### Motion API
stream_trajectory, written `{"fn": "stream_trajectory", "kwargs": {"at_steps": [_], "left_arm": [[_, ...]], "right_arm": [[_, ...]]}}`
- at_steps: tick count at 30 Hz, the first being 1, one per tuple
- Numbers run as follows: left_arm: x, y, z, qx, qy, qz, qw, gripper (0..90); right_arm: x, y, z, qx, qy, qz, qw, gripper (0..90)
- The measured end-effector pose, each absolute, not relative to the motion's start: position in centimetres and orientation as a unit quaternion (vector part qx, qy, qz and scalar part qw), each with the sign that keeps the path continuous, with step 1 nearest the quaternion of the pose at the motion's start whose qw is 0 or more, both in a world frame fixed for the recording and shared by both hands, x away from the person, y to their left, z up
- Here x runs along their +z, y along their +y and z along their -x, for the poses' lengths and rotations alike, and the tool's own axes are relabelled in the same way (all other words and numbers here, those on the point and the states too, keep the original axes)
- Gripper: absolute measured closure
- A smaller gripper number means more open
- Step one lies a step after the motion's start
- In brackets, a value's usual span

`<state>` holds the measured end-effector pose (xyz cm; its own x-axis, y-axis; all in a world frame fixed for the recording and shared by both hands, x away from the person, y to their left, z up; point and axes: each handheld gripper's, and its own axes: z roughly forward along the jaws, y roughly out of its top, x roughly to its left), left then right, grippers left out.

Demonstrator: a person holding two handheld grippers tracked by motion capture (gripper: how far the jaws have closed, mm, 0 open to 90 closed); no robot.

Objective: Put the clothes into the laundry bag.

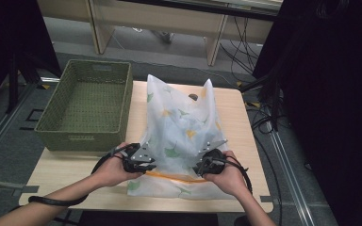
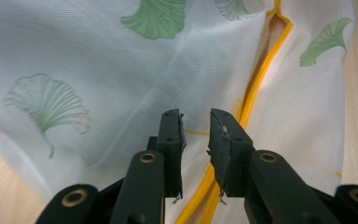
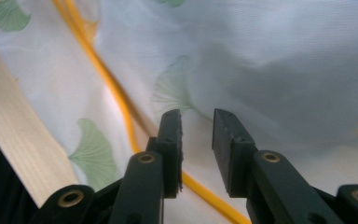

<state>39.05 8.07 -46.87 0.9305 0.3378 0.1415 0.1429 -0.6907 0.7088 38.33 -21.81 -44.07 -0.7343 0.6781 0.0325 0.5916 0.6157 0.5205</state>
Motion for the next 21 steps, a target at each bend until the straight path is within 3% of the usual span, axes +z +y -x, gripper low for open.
{"fn": "stream_trajectory", "kwargs": {"at_steps": [7, 17, 21], "left_arm": [[-45.9, 9.9, -39.2, 0.15, 0.157, -0.897, 0.385, 69.5], [-45.9, 14.5, -37.7, 0.179, 0.201, -0.869, 0.415, 48.9], [-45.5, 15.7, -37.1, 0.195, 0.213, -0.857, 0.426, 45.4]], "right_arm": [[-43.9, -24.1, -38.5, 0.265, 0.878, -0.382, 0.115, 67.3], [-44.7, -27.9, -38.3, 0.286, 0.832, -0.436, 0.187, 62.3], [-44.5, -28.9, -38.0, 0.305, 0.805, -0.465, 0.208, 62.4]]}}
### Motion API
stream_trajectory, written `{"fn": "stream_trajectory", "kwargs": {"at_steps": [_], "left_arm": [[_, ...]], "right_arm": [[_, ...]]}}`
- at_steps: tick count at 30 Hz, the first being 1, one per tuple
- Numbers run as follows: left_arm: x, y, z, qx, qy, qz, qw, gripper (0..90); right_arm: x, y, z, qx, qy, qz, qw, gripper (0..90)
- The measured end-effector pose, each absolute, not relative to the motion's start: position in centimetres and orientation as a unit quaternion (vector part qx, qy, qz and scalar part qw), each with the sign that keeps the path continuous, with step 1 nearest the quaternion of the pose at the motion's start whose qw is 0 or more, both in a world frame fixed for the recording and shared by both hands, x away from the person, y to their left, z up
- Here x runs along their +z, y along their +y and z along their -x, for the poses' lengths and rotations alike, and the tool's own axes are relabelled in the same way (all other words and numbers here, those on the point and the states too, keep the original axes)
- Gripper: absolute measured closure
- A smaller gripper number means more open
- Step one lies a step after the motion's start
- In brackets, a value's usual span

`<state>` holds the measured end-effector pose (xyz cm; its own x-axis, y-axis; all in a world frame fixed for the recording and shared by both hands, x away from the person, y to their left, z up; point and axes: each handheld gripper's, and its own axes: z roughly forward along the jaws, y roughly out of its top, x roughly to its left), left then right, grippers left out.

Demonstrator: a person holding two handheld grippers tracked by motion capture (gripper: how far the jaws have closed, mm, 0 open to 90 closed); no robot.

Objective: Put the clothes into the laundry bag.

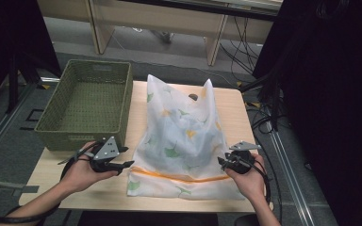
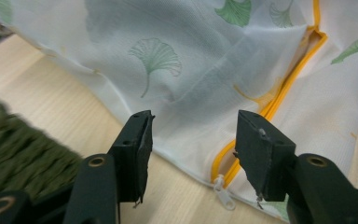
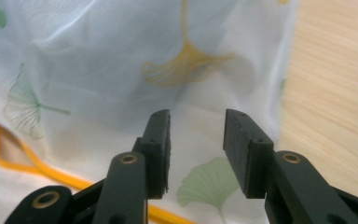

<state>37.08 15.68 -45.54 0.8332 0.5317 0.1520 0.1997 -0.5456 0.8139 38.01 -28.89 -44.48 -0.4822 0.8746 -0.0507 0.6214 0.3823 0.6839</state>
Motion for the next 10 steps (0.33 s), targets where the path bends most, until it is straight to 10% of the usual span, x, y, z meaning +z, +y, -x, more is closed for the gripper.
{"fn": "stream_trajectory", "kwargs": {"at_steps": [10], "left_arm": [[-46.29, 15.25, -37.55, 0.198, 0.221, -0.852, 0.432, 44.1]], "right_arm": [[-44.62, -28.9, -38.06, 0.295, 0.805, -0.464, 0.223, 60.7]]}}
